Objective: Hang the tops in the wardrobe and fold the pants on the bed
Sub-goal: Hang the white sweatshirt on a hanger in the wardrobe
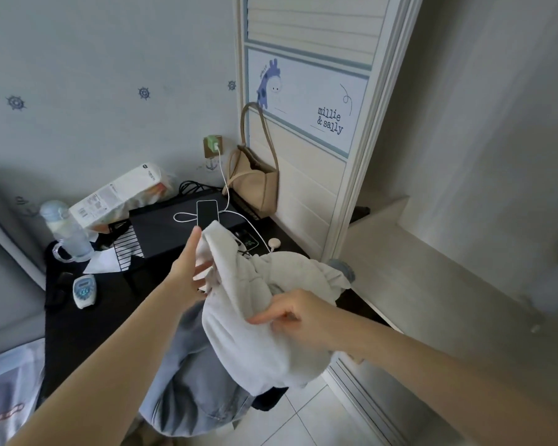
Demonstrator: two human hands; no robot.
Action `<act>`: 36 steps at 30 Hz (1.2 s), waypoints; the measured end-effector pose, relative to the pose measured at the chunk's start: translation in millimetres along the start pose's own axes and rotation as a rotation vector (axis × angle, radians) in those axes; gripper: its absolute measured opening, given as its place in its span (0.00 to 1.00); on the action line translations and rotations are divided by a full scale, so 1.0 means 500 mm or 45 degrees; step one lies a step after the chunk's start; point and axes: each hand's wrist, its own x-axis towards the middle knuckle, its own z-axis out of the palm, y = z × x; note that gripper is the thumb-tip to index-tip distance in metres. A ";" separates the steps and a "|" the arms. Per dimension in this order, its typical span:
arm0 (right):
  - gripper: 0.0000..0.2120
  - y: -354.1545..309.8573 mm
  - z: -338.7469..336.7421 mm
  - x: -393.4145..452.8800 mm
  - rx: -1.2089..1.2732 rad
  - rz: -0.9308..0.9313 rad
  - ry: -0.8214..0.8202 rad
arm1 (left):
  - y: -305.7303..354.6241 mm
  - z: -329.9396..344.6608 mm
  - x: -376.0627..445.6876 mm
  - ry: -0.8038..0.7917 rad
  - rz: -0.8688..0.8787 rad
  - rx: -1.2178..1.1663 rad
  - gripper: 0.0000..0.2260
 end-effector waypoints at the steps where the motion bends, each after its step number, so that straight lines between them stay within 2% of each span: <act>1: 0.16 0.001 0.006 -0.007 0.011 -0.024 -0.011 | 0.008 0.015 -0.008 -0.023 -0.001 0.019 0.33; 4: 0.17 0.005 0.009 -0.023 0.013 -0.030 0.003 | 0.022 0.058 -0.019 0.147 0.082 0.247 0.28; 6: 0.17 0.003 0.006 -0.027 0.024 -0.002 0.022 | 0.026 0.082 -0.025 0.305 0.194 0.453 0.19; 8: 0.16 -0.002 -0.003 -0.033 0.051 0.028 -0.002 | 0.037 0.096 -0.032 0.347 0.291 0.538 0.08; 10: 0.14 -0.001 -0.015 -0.041 0.086 0.060 -0.086 | 0.055 0.098 -0.042 0.314 0.421 0.527 0.04; 12: 0.15 0.005 -0.035 -0.048 0.040 0.090 -0.173 | 0.082 0.100 -0.064 0.233 0.546 0.460 0.06; 14: 0.16 0.015 -0.062 -0.052 -0.041 0.090 -0.195 | 0.121 0.112 -0.105 0.021 0.626 0.353 0.10; 15: 0.16 0.019 -0.078 -0.053 -0.064 0.094 -0.133 | 0.142 0.122 -0.130 -0.108 0.682 0.332 0.12; 17: 0.18 0.022 -0.119 -0.049 -0.039 0.137 0.130 | 0.181 0.149 -0.188 -0.278 0.804 0.384 0.14; 19: 0.24 0.004 -0.170 -0.048 0.006 0.171 0.451 | 0.215 0.185 -0.259 -0.356 0.923 0.457 0.12; 21: 0.32 -0.019 -0.216 -0.044 -0.056 0.175 0.650 | 0.237 0.219 -0.329 -0.466 0.998 0.520 0.12; 23: 0.39 -0.034 -0.247 -0.038 -0.118 0.187 0.660 | 0.255 0.244 -0.387 -0.608 1.019 0.567 0.11; 25: 0.42 -0.045 -0.267 -0.028 -0.123 0.210 0.586 | 0.279 0.263 -0.442 -0.747 1.031 0.632 0.12; 26: 0.39 -0.047 -0.271 -0.023 -0.073 0.210 0.546 | 0.290 0.270 -0.464 -0.787 1.047 0.661 0.10; 28: 0.27 -0.059 -0.285 -0.029 0.055 0.202 0.510 | 0.314 0.288 -0.505 -0.819 1.112 0.712 0.10; 30: 0.14 -0.073 -0.309 -0.046 0.200 0.230 0.602 | 0.333 0.305 -0.535 -0.822 1.177 0.731 0.13; 33: 0.12 -0.094 -0.369 -0.084 0.395 0.231 0.906 | 0.364 0.321 -0.556 -0.771 1.210 0.685 0.16; 36: 0.10 -0.119 -0.445 -0.138 0.454 0.078 1.194 | 0.392 0.328 -0.557 -0.690 1.231 0.580 0.13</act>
